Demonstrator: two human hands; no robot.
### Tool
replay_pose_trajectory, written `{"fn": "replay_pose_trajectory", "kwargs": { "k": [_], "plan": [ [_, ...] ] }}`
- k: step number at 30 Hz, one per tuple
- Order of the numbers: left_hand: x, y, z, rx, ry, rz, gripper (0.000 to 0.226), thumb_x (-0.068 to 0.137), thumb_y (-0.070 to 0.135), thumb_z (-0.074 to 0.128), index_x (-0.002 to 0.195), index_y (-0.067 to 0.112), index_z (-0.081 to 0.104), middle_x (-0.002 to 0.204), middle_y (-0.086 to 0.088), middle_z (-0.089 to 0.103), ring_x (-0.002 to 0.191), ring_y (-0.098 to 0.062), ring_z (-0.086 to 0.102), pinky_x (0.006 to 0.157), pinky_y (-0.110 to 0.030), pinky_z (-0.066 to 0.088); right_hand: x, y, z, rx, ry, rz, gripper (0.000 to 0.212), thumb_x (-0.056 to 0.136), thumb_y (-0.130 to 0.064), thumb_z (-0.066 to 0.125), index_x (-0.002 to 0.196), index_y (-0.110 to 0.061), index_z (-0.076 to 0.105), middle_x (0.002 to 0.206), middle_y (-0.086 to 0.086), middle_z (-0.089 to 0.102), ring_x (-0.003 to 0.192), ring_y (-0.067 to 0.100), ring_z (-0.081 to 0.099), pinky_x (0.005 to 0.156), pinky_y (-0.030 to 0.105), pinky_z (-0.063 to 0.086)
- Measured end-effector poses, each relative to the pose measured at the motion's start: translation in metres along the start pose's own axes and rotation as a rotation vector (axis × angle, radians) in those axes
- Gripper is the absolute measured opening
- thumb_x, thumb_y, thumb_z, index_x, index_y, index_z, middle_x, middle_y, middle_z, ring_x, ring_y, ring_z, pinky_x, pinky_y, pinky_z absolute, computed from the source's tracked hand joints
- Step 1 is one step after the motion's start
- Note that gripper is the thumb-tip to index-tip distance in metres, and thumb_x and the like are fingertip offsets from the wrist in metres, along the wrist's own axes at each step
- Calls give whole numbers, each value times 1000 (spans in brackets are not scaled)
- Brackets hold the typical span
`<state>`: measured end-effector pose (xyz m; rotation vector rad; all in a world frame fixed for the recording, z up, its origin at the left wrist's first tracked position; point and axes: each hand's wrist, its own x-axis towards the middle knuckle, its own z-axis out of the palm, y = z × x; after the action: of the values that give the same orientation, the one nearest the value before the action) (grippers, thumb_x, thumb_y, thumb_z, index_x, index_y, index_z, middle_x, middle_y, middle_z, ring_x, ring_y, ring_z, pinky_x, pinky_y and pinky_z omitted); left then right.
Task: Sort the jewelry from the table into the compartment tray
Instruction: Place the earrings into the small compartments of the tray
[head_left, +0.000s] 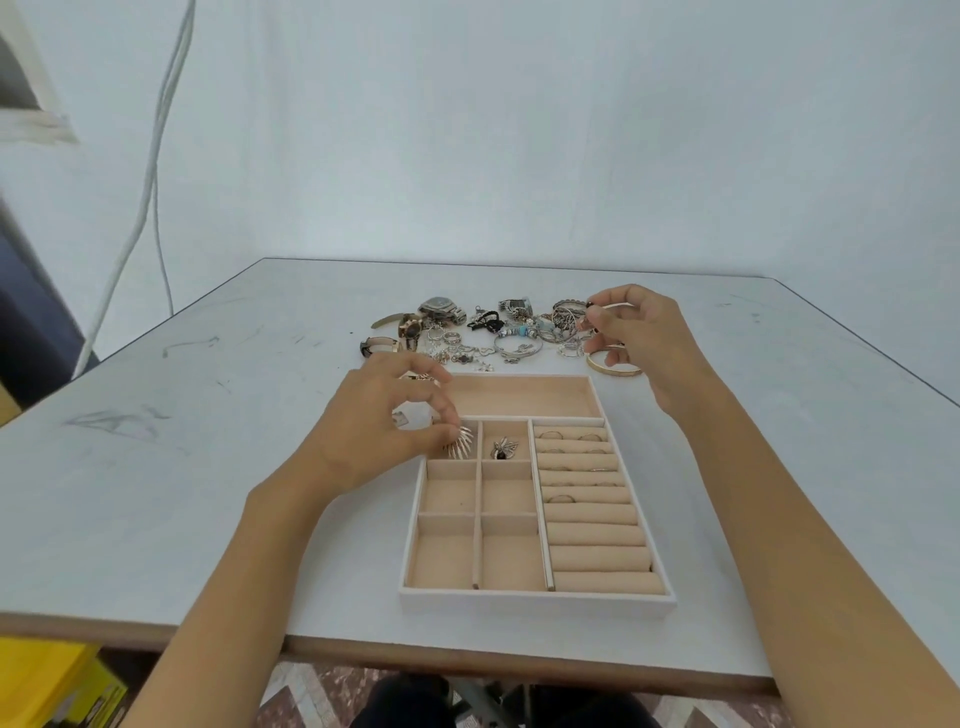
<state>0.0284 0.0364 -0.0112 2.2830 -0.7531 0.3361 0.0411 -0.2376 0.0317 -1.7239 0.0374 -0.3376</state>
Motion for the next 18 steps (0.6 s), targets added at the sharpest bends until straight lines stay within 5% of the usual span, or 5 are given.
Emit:
{"fn": "replay_pose_trajectory", "kwargs": {
  "k": [6,11,15,18],
  "plan": [
    [-1,0,2,53,11,6,22,64,60,59,72,43,71,112,26,57,114,2,43,105,-44,30,-6,-3,6,8,-57,-18,6,92,-7,59,96,-11,60,80,4,68,59,14,60,54,25,40],
    [-1,0,2,51,11,-8,19,67,56,65,74,41,73,112,26,58,115,5,42,103,-31,28,-11,-7,12,80,-151,-19,10,91,-3,59,101,-3,60,81,8,67,62,17,61,55,24,47],
    [-1,-1,-4,-22,100,-45,11,79,43,66,88,40,70,110,22,62,112,6,46,93,-16,33,-15,-11,14,162,-244,-24,15,89,-2,62,103,0,60,85,13,67,70,20,65,63,25,53],
    [-10,-7,-9,-19,164,-150,21,83,39,56,102,36,65,115,16,63,112,-6,51,95,-28,39,-19,-13,14,197,-315,-25,15,87,-1,63,102,-2,61,85,13,66,76,22,65,68,26,54]
  ]
}}
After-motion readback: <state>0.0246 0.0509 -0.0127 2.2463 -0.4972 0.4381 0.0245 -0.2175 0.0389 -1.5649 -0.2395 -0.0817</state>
